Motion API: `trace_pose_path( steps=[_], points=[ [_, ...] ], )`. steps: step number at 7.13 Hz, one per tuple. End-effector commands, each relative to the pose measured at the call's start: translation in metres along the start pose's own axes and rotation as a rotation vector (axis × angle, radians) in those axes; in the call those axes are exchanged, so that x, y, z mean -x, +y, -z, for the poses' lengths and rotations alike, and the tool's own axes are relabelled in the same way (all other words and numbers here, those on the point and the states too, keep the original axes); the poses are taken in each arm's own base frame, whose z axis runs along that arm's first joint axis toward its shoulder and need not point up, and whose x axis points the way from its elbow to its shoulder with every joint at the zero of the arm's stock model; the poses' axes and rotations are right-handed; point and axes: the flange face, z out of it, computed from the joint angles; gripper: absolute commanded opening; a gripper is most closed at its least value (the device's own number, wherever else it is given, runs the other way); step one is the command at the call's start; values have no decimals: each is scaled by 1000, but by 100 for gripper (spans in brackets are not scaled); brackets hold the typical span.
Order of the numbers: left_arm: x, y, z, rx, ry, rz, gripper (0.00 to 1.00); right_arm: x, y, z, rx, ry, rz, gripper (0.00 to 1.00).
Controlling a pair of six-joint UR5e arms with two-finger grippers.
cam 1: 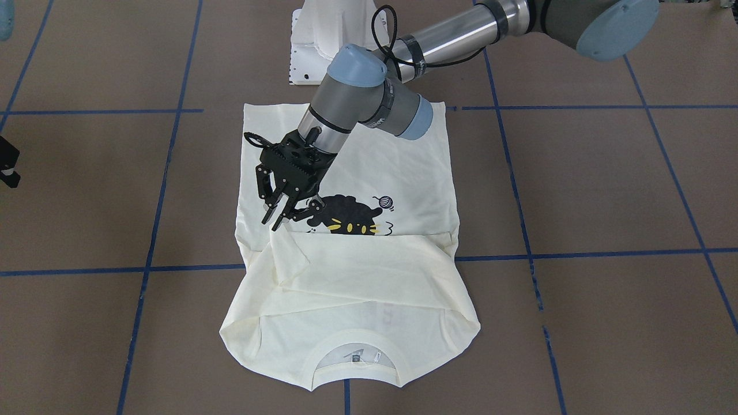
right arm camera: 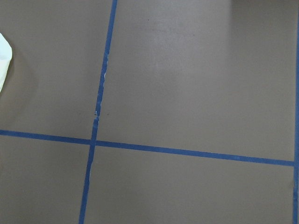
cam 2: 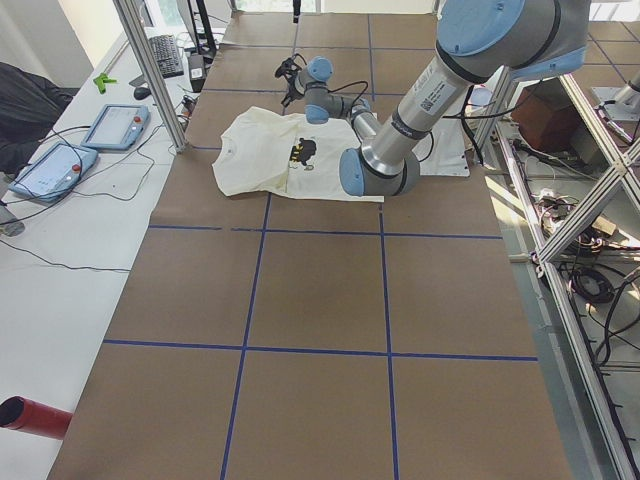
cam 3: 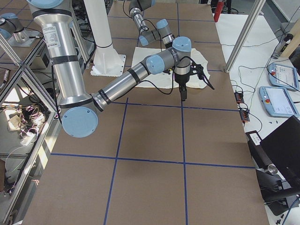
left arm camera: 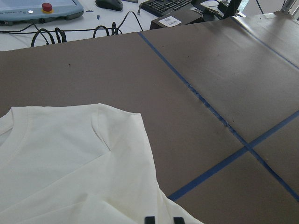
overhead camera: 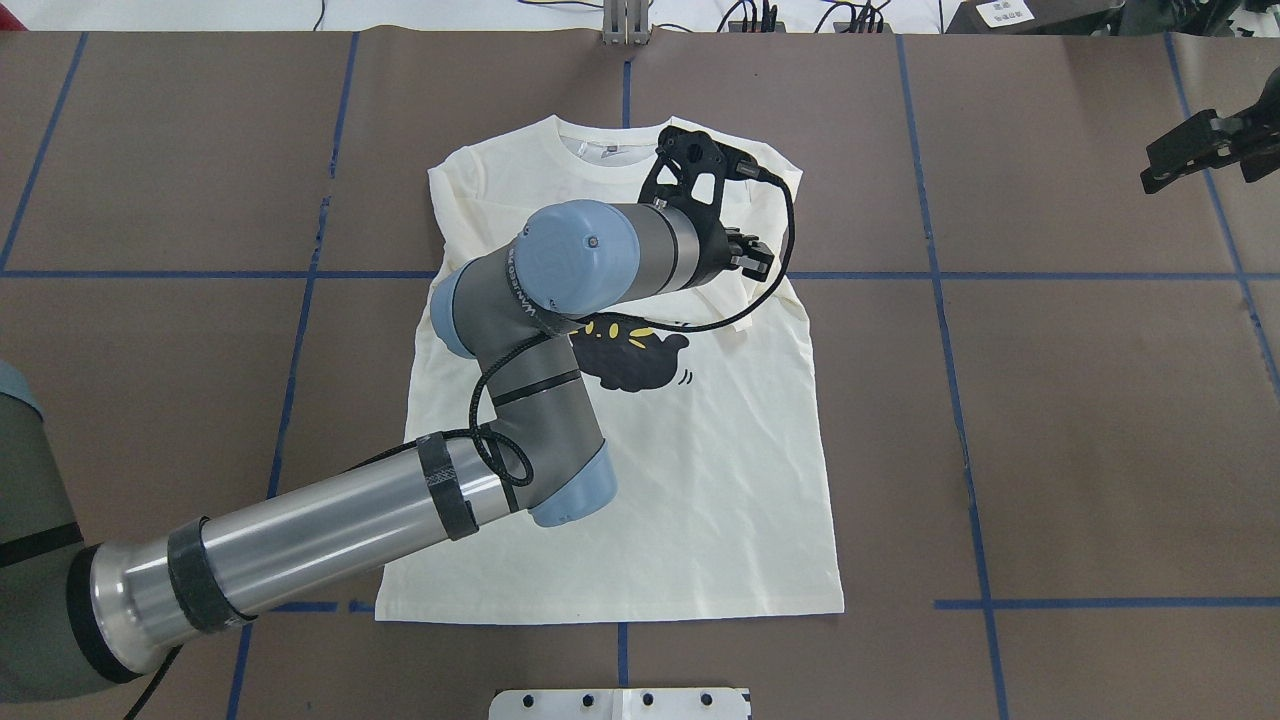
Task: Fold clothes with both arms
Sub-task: 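Release the sleeve on the chest and withdraw the left gripper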
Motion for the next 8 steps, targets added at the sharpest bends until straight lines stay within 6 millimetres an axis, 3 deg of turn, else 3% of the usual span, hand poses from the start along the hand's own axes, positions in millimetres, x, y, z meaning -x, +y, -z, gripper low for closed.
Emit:
trace_pose_path(
  steps=[1, 2, 3, 4, 6, 7, 8],
  points=[
    [-3, -7, 15, -14, 27, 110, 100, 7, -4, 3, -30, -16, 23, 100],
    [17, -8, 30, 92, 9, 111, 100, 18, -8, -7, -57, -43, 62, 100],
    [53, -25, 53, 188, -51, 61, 100, 39, -14, -25, -87, -83, 98, 100],
    [94, -21, 89, 236, -136, -4, 100, 81, -33, -39, -104, -126, 66, 100],
    [173, -26, 182, 316, -164, -123, 100, 196, -29, -64, -143, -98, 59, 99],
    [216, -5, 219, 334, -176, -129, 100, 251, -31, -83, -171, -66, 82, 98],
    [245, 2, 243, 347, -190, -192, 100, 307, -41, -105, -167, -21, 49, 97]
  ],
)
